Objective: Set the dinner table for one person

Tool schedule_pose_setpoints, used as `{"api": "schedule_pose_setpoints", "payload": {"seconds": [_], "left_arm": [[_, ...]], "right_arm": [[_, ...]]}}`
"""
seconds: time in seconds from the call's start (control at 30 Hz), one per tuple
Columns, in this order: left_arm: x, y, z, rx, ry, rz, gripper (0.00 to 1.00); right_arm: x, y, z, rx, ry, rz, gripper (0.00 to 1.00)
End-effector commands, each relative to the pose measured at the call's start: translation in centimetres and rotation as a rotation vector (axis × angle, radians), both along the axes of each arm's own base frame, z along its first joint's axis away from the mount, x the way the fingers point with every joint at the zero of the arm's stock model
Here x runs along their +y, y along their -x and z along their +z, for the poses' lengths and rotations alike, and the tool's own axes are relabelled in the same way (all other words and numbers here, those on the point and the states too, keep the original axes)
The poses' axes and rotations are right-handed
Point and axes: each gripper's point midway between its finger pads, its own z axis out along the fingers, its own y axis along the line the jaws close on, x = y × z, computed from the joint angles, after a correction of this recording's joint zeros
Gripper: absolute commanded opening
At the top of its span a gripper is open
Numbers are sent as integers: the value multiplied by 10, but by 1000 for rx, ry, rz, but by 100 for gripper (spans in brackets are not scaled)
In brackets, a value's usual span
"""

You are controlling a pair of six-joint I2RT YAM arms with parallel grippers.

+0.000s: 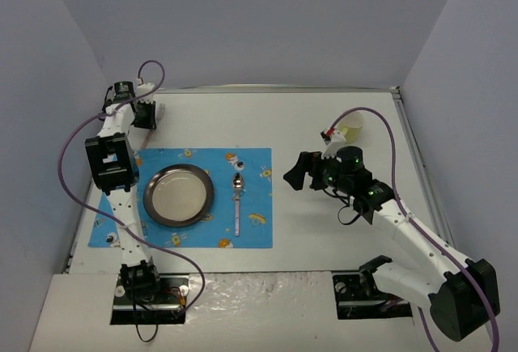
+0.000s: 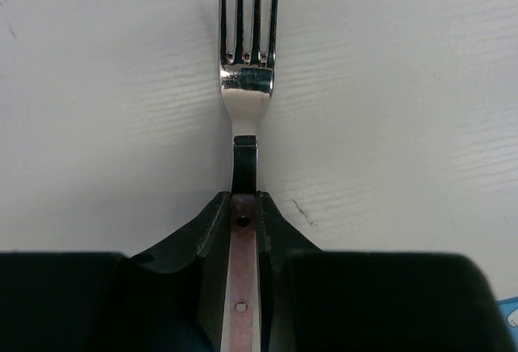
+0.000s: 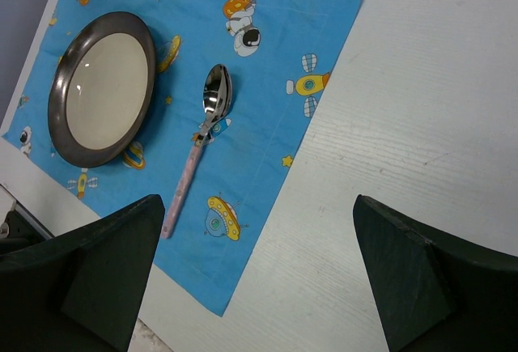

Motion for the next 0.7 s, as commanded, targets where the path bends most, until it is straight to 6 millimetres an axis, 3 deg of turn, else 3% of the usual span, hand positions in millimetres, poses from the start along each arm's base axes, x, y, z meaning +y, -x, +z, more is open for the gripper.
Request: {"api": "schedule_pose_setpoints", "payload": {"seconds": [0.0, 0.2, 0.4, 0.5, 0.67], "left_arm": [[11, -3, 95, -172, -9, 39, 0], [26, 9, 181, -347, -90, 134, 0], [40, 48, 257, -507, -174, 261, 0], [38, 72, 259, -500, -178, 288, 0], [22, 131, 204, -388, -141, 301, 0]], "right_arm": [[6, -8, 39, -132, -48, 12, 100], [3, -2, 41, -164, -43, 22, 100], [-1, 9, 45, -204, -53, 37, 100], [-2, 12, 47, -213, -60, 37, 100], [-2, 19, 48, -228, -74, 55, 100]]}}
